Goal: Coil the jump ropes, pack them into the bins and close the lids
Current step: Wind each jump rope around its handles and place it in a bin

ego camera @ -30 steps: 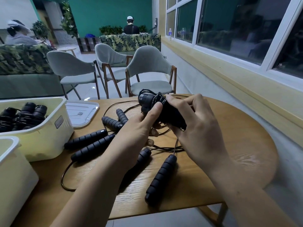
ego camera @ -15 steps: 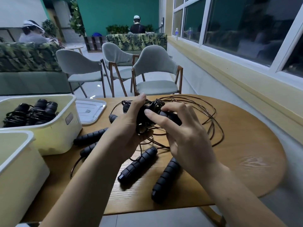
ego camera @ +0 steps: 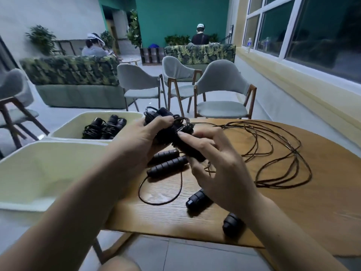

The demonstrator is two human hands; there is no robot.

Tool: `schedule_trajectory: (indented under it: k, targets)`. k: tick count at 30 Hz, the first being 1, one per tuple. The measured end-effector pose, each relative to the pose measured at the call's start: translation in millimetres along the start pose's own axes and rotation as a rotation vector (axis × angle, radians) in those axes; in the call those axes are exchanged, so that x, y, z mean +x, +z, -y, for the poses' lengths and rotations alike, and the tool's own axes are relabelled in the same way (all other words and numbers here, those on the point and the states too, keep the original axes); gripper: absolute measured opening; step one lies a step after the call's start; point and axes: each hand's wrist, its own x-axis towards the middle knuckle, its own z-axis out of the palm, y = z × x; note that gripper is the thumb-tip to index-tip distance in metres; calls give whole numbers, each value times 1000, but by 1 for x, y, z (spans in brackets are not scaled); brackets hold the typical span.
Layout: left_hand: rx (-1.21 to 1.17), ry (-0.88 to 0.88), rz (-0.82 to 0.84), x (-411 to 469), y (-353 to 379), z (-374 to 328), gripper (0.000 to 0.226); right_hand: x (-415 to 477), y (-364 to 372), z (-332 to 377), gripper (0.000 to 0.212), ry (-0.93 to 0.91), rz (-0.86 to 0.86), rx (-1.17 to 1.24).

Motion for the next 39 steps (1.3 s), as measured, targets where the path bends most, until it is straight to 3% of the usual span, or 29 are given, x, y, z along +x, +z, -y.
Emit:
schedule_trajectory:
  k: [4,9,12,16,20,23,34,39]
  targets:
    - [66,10,-44,-4,-42,-13,23,20,20,16,51,23,34,132]
    - [190,26,-63,-5,-97,-33,45,50,51,31,41,105,126,283]
    - [228,27,-83,-4,-133,-42,51,63,73,41,41,154,227,290]
    - [234,-5,-141,-5,-179,-52,35,75,107,54,41,168,370,275]
    - [251,-43,-184,-11,-215,-56,48,84,138,63,42,168,479,246]
    - [294,-101,-157,-14,-238,-56,61,85,153,68,45,182,556,199]
    - [699,-417,29,7,-287,-36,24,73,166,73,43,232,611,166]
    - [791,-503,72,22,-299,-27,34,72,167,72,43,234,627,160]
